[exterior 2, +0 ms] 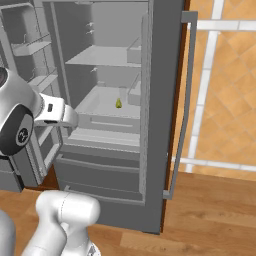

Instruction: Grab a lemon wedge from the fridge and one ice cube from the ice bowl, and put them in the glass of lemonade.

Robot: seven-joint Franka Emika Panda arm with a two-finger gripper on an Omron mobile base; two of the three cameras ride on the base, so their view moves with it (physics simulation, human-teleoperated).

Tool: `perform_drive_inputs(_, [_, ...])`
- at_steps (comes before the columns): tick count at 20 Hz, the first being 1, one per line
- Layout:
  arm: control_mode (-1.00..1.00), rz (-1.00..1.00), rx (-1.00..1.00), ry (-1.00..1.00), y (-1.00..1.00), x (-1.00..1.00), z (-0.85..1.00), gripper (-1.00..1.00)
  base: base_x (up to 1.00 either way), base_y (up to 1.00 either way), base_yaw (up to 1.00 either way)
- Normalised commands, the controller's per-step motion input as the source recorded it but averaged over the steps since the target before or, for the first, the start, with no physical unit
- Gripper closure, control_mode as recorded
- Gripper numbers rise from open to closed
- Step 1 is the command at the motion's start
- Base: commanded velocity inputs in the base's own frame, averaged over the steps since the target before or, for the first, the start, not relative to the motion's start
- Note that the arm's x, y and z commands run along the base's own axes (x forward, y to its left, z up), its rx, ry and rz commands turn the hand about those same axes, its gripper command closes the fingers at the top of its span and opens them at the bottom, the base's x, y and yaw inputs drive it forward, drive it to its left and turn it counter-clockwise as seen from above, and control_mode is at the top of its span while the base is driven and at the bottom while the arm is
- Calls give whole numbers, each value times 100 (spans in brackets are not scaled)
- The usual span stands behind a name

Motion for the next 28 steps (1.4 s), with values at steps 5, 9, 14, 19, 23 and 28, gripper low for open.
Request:
perform_drive_inputs(5, [-100, 0, 0, 0, 0, 0, 0, -100, 0, 0, 0])
perform_drive_inputs(9, [-100, 0, 0, 0, 0, 0, 0, -100, 0, 0, 0])
perform_drive_inputs(14, [-100, 0, 0, 0, 0, 10, 0, -100, 0, 0, 0])
perform_drive_inputs(19, [100, 0, 0, 0, 0, 9, 0, -100, 40, 0, 0])
perform_drive_inputs(23, [100, 0, 0, 0, 0, 0, 0, -100, 74, 0, 0])
perform_drive_inputs(28, [100, 0, 0, 0, 0, 0, 0, -100, 42, -1, 0])
